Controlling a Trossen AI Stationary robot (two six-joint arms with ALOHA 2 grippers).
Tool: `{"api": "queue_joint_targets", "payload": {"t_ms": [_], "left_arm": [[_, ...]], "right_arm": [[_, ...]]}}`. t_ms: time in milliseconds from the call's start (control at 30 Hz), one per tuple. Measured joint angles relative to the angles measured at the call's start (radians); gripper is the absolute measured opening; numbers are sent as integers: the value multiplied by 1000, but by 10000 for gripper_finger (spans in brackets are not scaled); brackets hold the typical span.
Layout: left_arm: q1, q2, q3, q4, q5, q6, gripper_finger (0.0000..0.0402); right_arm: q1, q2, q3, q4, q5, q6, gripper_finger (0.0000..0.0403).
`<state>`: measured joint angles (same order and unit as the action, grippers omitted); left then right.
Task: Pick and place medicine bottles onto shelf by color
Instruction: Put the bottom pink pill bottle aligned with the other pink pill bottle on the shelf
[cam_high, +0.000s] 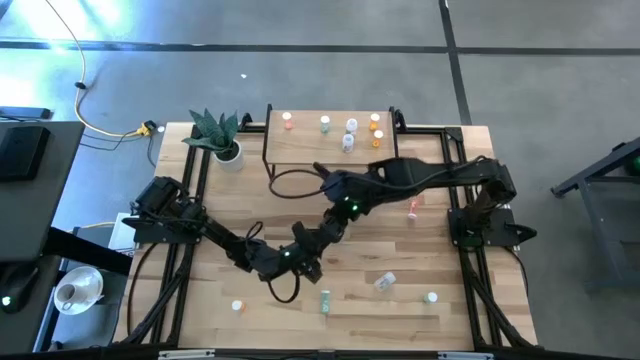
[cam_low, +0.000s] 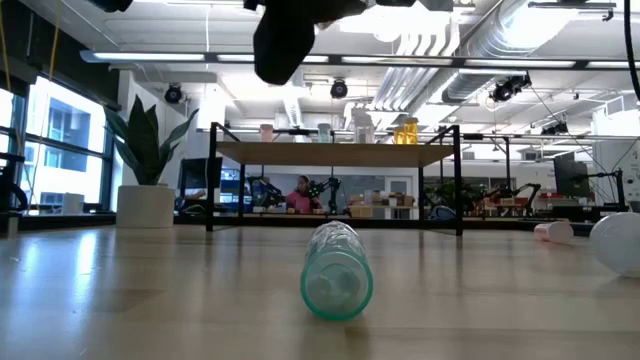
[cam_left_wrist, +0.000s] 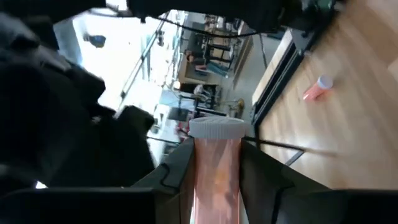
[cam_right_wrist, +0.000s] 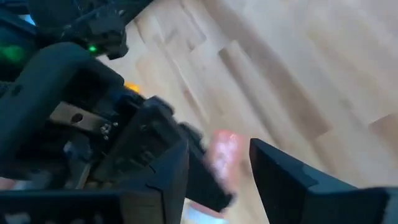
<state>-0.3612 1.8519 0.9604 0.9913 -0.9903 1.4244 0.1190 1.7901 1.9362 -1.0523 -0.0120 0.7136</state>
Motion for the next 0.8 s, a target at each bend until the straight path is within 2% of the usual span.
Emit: {"api": "queue_joint_targets", "payload": {"t_ms": [300,533,667,800], "left_arm": [[78,0,0,0,-46,-352,91],[162,0,0,-14,-19,-684,91],[193,0,0,-44,97,-897,91],[222,0,1,-76,255,-1110,91]], "right_arm": [[-45,-103,1,-22,189,-313,161],[-62,-170,1,-51,334,-440,161],[-62,-197,1,-107,406,-476,161],[-62,-217,1,-190,458,-488,161]]}}
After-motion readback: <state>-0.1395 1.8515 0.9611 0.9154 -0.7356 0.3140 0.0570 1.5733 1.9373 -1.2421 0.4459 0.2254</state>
